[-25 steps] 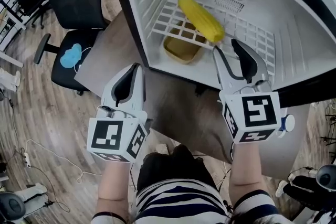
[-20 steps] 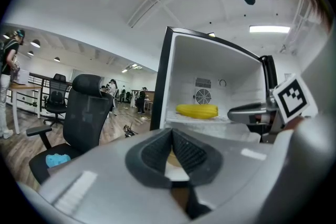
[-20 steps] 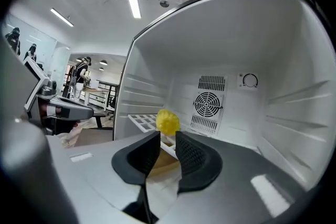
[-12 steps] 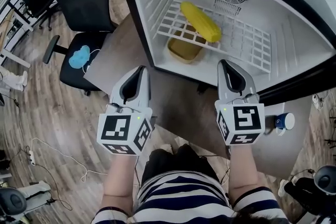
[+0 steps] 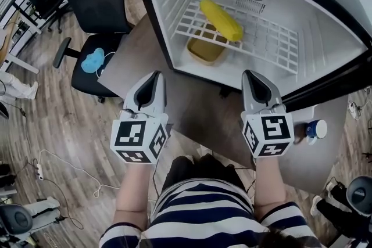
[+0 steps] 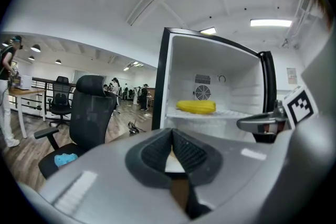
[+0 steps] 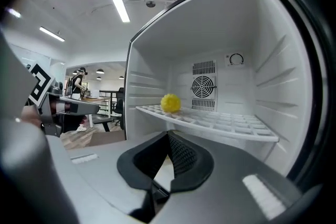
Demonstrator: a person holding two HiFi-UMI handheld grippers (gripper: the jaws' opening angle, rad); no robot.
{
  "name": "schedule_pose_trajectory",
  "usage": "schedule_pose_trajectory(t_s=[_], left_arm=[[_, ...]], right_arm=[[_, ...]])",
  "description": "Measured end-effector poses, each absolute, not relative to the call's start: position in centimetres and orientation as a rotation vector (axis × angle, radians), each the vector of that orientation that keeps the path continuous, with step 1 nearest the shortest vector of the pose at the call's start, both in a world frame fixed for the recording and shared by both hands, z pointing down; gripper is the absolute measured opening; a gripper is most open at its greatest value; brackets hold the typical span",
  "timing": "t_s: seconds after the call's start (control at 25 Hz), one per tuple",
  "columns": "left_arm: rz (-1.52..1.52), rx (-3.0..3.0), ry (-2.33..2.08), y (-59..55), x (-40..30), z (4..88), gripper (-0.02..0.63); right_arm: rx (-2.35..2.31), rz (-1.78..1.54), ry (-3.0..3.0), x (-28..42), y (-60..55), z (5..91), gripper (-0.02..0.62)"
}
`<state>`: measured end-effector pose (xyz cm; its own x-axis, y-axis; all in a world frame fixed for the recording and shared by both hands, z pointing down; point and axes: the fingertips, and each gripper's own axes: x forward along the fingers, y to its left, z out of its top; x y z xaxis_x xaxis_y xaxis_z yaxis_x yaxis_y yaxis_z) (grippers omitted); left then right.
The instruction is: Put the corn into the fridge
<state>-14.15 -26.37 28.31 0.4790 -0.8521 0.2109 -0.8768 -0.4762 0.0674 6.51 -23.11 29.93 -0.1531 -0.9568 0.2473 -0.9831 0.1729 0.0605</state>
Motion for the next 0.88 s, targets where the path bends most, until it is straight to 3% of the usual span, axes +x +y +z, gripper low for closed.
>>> schedule_pose_trajectory(t_s=[0.88], left_arm=[[0.316,2.426,-1.547,-24.2,-17.7,32.9,0.000]], right_arm=[[1.823,0.355,-2.192,6.2,-20.1,35.0,-0.006]])
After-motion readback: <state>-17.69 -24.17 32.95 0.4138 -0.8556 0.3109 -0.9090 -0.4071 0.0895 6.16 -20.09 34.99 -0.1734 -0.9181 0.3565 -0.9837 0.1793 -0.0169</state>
